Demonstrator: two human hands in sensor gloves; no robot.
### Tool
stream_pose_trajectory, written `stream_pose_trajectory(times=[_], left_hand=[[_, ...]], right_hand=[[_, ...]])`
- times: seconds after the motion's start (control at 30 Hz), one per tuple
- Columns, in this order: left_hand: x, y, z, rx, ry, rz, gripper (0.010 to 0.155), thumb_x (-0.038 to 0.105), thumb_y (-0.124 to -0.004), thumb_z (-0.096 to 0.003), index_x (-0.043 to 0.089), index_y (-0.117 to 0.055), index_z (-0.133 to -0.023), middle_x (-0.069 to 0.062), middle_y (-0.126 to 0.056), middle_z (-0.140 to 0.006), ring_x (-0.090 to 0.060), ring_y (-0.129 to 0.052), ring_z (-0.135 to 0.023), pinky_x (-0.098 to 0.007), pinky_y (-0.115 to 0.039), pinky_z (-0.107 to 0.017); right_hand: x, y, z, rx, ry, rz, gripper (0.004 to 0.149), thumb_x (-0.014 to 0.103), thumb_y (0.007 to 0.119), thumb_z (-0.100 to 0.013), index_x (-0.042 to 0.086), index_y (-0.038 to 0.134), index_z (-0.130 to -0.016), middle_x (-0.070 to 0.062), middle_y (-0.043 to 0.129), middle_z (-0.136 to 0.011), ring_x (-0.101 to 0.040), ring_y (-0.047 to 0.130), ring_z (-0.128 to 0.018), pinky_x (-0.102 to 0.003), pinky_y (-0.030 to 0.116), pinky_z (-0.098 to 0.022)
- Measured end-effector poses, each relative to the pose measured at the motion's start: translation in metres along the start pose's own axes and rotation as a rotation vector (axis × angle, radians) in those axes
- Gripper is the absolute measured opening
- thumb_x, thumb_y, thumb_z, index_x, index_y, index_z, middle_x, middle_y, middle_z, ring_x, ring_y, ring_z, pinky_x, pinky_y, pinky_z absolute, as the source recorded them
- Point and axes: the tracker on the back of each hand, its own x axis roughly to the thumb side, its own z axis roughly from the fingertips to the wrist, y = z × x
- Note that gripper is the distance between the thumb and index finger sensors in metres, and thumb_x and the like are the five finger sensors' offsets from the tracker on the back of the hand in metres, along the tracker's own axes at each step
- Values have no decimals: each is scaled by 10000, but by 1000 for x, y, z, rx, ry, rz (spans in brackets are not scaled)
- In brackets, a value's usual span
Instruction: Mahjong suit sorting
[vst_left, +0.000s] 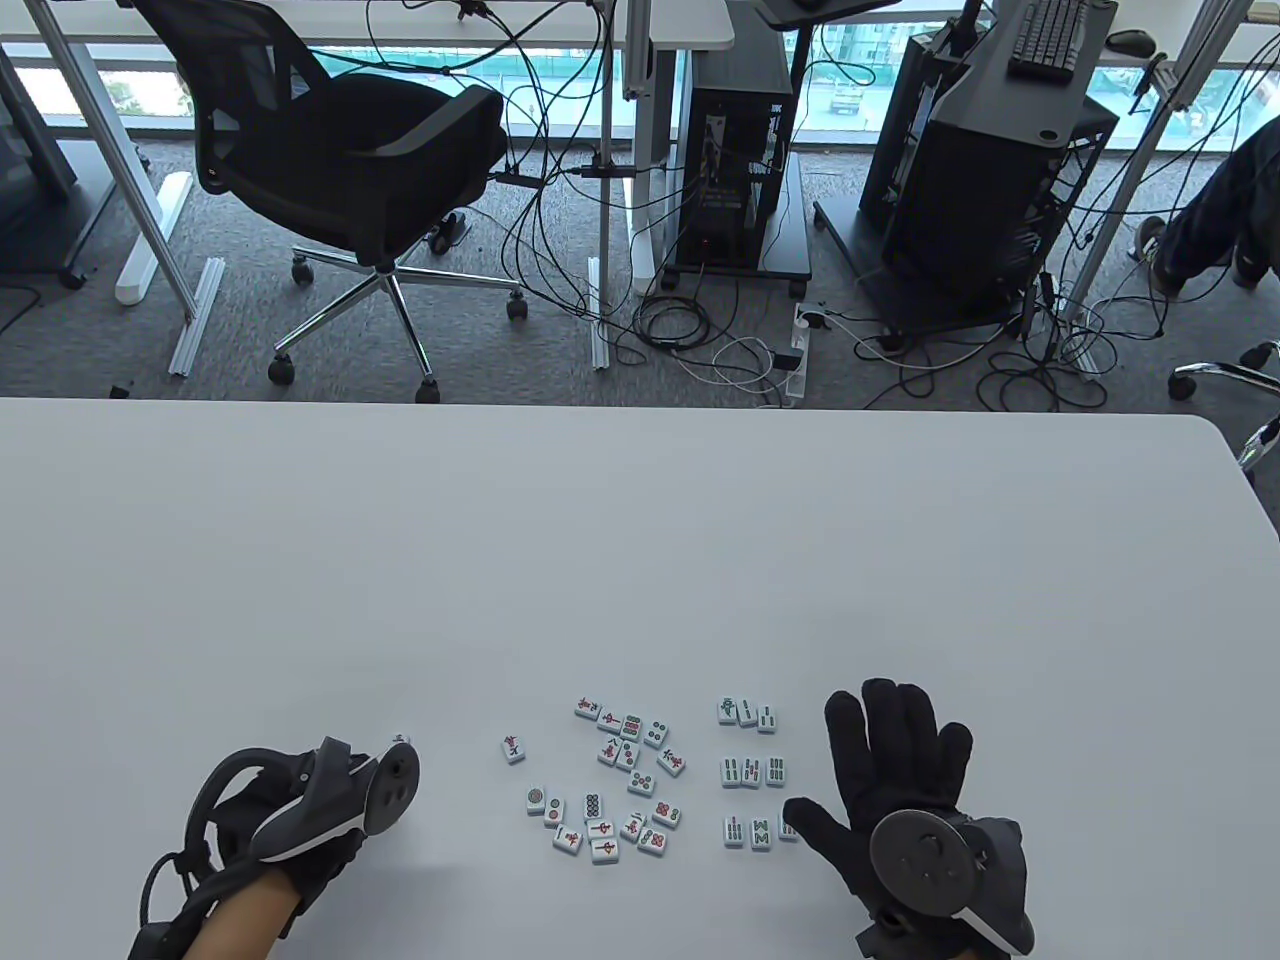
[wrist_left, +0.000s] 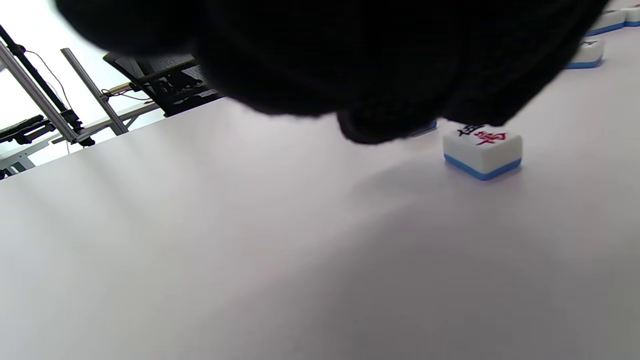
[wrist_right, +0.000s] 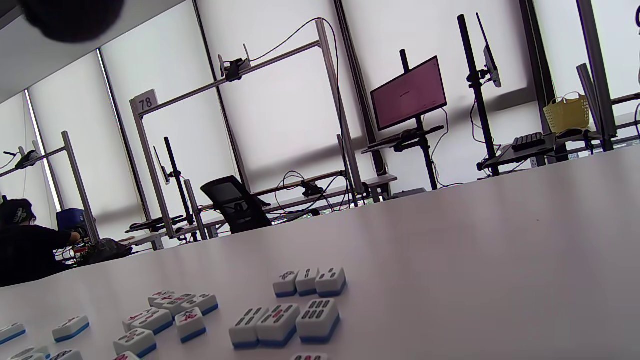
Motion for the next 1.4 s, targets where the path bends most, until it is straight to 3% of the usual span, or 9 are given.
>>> stream_pose_trajectory(times=[0.43, 0.57, 0.67, 0.83, 1.0, 1.13, 1.4], left_hand=[[10, -20, -8, -62, -27, -73, 612, 510, -911, -275, 191, -845, -793, 173, -992, -366, -93, -1000, -200, -365, -865, -270], [10, -22, -6, -107, -20, -41, 660, 538, -893, -281, 189, -807, -835, 164, -993, -429, -106, -1006, -248, -376, -859, -301], [7, -14, -4, -135, -13, -1, 714, 560, -891, -275, 231, -767, -895, 152, -990, -474, -117, -1008, -287, -386, -854, -326], [8, 14, -6, -87, 0, 65, 686, 534, -891, -294, 216, -777, -891, 141, -994, -473, -130, -1006, -284, -396, -850, -323], [37, 40, -23, 76, -68, -5, 640, 505, -886, -308, 286, -770, -898, 130, -1000, -483, -131, -1013, -300, -394, -852, -335], [67, 43, -44, 58, -114, -112, 633, 490, -883, -314, 353, -731, -913, 151, -1003, -468, -127, -1014, -287, -390, -855, -326], [110, 37, -70, 73, -197, -190, 601, 498, -866, -322, 343, -759, -893, 153, -1000, -438, -121, -1007, -258, -385, -855, -309]], right_hand=[[0, 0, -1, 0, 3, 1, 868, 652, 600, -438, 283, 137, -1072, -128, 79, -1147, -435, 53, -1022, -739, 150, -681], [0, -1, -1, -1, 4, 0, 867, 652, 601, -438, 283, 138, -1072, -127, 79, -1147, -436, 53, -1022, -740, 150, -680], [0, -1, -1, -2, 4, -3, 867, 651, 601, -438, 283, 137, -1072, -127, 79, -1147, -434, 52, -1023, -740, 148, -681], [-1, -1, -1, -6, 4, -12, 866, 650, 602, -440, 285, 137, -1073, -127, 77, -1147, -434, 49, -1023, -740, 145, -680], [0, -1, -1, -6, 0, -12, 866, 649, 602, -440, 287, 135, -1072, -126, 76, -1148, -435, 50, -1022, -740, 145, -681], [0, -1, 0, -9, 0, -16, 864, 648, 602, -440, 288, 137, -1072, -126, 75, -1147, -433, 48, -1023, -739, 143, -681], [-1, -2, 0, -15, 1, -28, 863, 647, 603, -441, 294, 129, -1070, -125, 69, -1147, -432, 43, -1023, -738, 140, -682]])
